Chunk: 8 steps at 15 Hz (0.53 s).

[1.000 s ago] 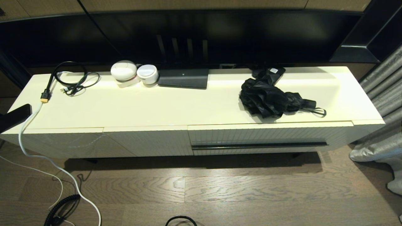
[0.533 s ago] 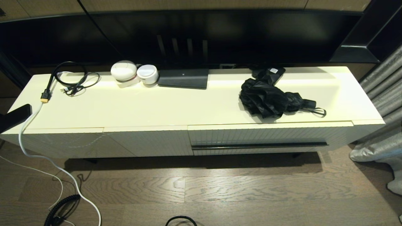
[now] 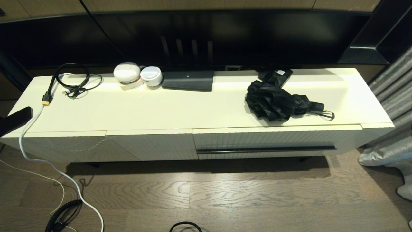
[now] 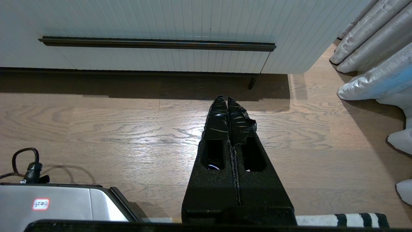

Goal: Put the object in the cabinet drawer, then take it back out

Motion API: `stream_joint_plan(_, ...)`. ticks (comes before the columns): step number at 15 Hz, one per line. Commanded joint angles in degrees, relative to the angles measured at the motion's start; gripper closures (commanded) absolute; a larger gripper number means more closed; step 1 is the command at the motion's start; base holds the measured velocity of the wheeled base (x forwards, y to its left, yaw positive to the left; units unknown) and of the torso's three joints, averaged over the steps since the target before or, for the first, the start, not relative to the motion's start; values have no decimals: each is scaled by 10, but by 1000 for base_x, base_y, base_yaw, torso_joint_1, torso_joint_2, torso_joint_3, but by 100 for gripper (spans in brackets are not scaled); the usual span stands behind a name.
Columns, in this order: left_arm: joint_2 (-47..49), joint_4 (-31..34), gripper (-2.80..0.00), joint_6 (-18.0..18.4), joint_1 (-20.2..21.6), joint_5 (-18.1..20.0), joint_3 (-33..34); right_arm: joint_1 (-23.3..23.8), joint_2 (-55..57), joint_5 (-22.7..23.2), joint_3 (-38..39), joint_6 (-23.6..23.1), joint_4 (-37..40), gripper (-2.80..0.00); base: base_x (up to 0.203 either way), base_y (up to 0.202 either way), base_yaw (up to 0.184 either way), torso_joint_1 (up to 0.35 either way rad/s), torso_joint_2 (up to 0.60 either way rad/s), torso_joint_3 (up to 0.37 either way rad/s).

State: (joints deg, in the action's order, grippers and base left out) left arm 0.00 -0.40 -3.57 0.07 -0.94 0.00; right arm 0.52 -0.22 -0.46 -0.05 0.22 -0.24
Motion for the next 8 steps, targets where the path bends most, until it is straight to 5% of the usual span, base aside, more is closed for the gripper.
stream_joint_plan(1,0,0,0,0,-1,0,0,0,2,0,0,0,1,0,0,0,0,0,0,0)
stream_joint_plan(8,0,0,0,0,0,0,0,0,2,0,1,-7,1,0,0,0,0,0,0,0)
